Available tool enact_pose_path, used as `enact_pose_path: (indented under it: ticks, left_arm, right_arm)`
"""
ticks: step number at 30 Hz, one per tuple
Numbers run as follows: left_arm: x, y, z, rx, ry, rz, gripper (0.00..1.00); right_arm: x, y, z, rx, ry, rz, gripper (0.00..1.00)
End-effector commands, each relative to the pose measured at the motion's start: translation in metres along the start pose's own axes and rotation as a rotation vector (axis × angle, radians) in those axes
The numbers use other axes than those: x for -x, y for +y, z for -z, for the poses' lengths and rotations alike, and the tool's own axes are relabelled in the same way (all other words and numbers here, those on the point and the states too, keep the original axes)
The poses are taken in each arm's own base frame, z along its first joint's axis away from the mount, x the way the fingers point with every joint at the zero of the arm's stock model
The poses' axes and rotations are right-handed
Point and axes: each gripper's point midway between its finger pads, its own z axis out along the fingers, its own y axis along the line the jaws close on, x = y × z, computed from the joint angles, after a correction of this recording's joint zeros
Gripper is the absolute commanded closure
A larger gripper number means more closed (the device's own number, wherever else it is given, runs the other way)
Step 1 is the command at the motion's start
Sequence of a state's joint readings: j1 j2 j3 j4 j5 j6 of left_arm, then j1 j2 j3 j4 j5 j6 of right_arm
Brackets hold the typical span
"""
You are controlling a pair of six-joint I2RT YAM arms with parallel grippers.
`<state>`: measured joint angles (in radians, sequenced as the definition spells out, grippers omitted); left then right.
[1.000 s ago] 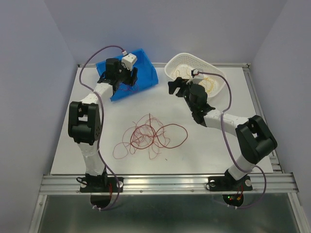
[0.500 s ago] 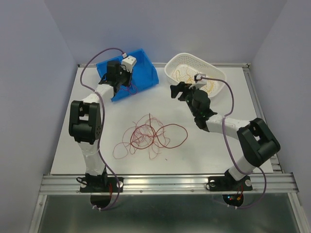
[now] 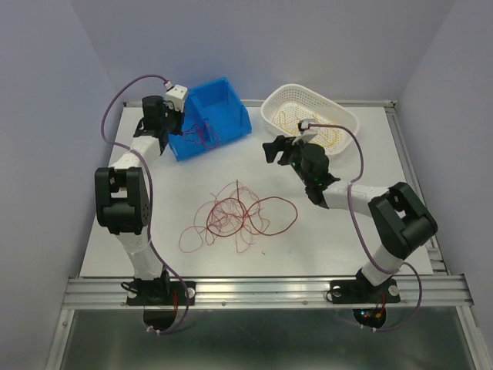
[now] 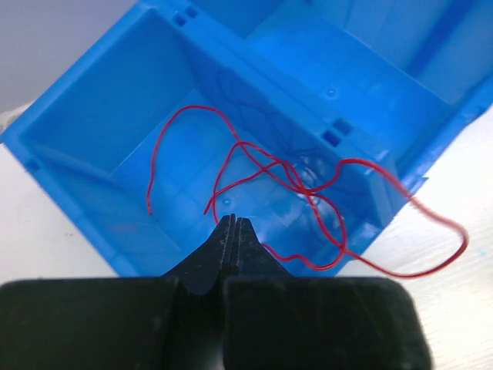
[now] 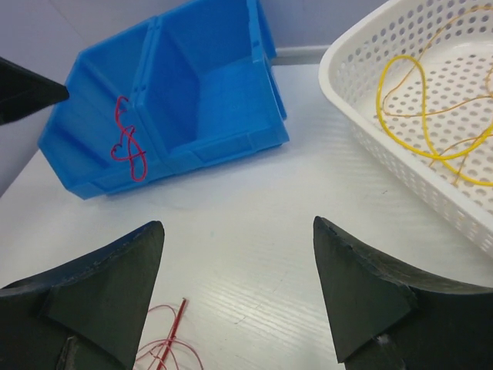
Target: Untangle the cables
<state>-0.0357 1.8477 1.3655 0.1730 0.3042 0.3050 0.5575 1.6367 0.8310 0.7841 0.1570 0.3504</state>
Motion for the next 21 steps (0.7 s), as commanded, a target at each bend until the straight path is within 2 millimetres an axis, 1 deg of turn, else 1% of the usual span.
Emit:
enact_pose_path:
  ticks: [1, 3, 4, 5, 6, 7, 8, 9, 10, 11, 12, 13, 14, 15, 16, 18, 19, 21]
  left_arm:
    - [0.033, 0.023, 0.006, 0.083, -0.092, -0.031, 1.0]
    - [0.039, 0.032, -0.004, 0.112, -0.093, -0.033, 1.0]
    - [0.044, 0.035, -0.007, 0.114, -0.103, -0.034, 1.0]
    - [0.042, 0.036, -0.008, 0.104, -0.088, -0.027, 1.0]
    - [0.046, 0.033, -0.003, 0.078, -0.105, -0.029, 0.96]
    - [0.051, 0.021, 0.002, 0.013, -0.135, -0.038, 0.87]
    - [0.052, 0.016, 0.007, -0.004, -0.153, -0.053, 0.74]
    - [0.051, 0.009, 0.02, -0.016, -0.168, -0.061, 0.55]
    - [0.048, 0.002, 0.025, -0.044, -0.159, -0.068, 0.45]
    - [0.044, -0.005, 0.029, -0.083, -0.133, -0.066, 0.39]
    - [0.048, -0.013, 0.034, -0.128, -0.12, -0.062, 0.37]
    - [0.034, -0.029, 0.04, -0.209, -0.054, -0.025, 0.37]
    - [0.035, -0.033, 0.042, -0.237, -0.045, -0.02, 0.37]
    - [0.031, -0.039, 0.049, -0.256, -0.027, -0.007, 0.36]
    - [0.029, -0.043, 0.051, -0.26, -0.022, -0.004, 0.31]
    - [0.024, -0.048, 0.054, -0.252, -0.021, -0.006, 0.3]
    - [0.015, -0.055, 0.056, -0.259, -0.007, -0.019, 0.3]
    - [0.002, -0.067, 0.055, -0.284, 0.021, -0.025, 0.29]
  right_arm:
    - [-0.004, 0.024, -0.024, 0.103, 0.043, 0.049, 0.17]
    - [-0.014, 0.026, -0.029, 0.121, 0.069, 0.05, 0.17]
    - [-0.016, 0.026, -0.03, 0.122, 0.071, 0.047, 0.17]
    - [-0.015, 0.027, -0.032, 0.126, 0.071, 0.047, 0.17]
    - [-0.019, 0.026, -0.033, 0.124, 0.079, 0.049, 0.16]
    - [-0.019, 0.026, -0.033, 0.125, 0.077, 0.049, 0.16]
    - [-0.019, 0.025, -0.032, 0.123, 0.079, 0.053, 0.16]
    - [-0.019, 0.025, -0.032, 0.12, 0.078, 0.054, 0.15]
    - [-0.019, 0.023, -0.032, 0.114, 0.077, 0.056, 0.15]
    - [-0.021, 0.021, -0.03, 0.109, 0.082, 0.055, 0.15]
    - [-0.022, 0.02, -0.029, 0.099, 0.081, 0.052, 0.15]
    - [-0.02, 0.018, -0.028, 0.091, 0.076, 0.051, 0.15]
    - [-0.02, 0.016, -0.028, 0.078, 0.075, 0.039, 0.15]
    - [-0.02, 0.012, -0.027, 0.054, 0.069, 0.037, 0.15]
    - [-0.019, 0.011, -0.026, 0.045, 0.066, 0.027, 0.15]
    - [-0.018, 0.01, -0.024, 0.04, 0.063, 0.019, 0.15]
    - [-0.021, 0.01, -0.022, 0.041, 0.071, 0.02, 0.14]
    - [-0.019, 0.011, -0.019, 0.051, 0.071, 0.016, 0.14]
